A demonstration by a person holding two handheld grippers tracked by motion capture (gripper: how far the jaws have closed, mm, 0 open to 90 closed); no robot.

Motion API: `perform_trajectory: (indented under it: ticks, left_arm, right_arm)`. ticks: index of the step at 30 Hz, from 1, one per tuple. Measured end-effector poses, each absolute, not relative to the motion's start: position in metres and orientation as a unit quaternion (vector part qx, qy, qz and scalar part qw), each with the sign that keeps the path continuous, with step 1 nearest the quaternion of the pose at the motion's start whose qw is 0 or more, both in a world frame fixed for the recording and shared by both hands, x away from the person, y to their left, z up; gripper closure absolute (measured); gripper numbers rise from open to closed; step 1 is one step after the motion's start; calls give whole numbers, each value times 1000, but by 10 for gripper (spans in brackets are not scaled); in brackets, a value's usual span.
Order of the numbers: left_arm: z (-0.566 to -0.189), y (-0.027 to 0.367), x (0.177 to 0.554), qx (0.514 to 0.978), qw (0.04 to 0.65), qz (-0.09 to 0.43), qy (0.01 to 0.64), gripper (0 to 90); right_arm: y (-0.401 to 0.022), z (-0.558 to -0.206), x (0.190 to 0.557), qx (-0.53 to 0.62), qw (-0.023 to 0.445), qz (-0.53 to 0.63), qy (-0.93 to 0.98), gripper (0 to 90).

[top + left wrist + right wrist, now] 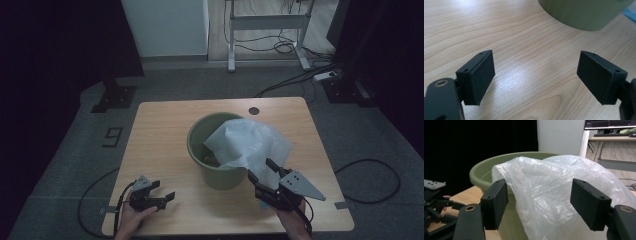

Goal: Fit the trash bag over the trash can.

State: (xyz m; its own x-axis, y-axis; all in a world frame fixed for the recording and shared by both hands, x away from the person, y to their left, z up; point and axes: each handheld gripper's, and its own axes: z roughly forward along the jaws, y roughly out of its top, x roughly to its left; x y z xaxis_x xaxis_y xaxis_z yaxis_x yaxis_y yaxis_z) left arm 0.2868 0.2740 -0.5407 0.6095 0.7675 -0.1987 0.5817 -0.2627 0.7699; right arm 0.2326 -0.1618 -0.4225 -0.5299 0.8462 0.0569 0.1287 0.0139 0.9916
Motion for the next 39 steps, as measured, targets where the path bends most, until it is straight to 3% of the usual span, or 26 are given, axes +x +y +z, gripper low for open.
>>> perform_trajectory:
  ticks: [16,18,24,29,35,39]
  left_arm:
    - [-542,272,287,789,426,109,428,147]
    - [-542,273,286,789,428,109,428,147]
    - [-541,275,286,786,431,110,430,147]
    - [-540,275,286,782,435,113,432,147]
    - [-530,276,283,767,457,112,436,161]
    - [-524,275,282,762,466,119,434,164]
  right_arm:
    - [-161,-477,225,433,326,540,643,205]
    - [-155,-484,232,445,349,514,645,215]
    - [-157,-494,238,471,359,484,644,245]
    - [-161,-500,236,483,362,471,643,373]
    - [-172,-500,243,493,356,471,639,690]
    - [-182,-492,246,500,362,481,622,814]
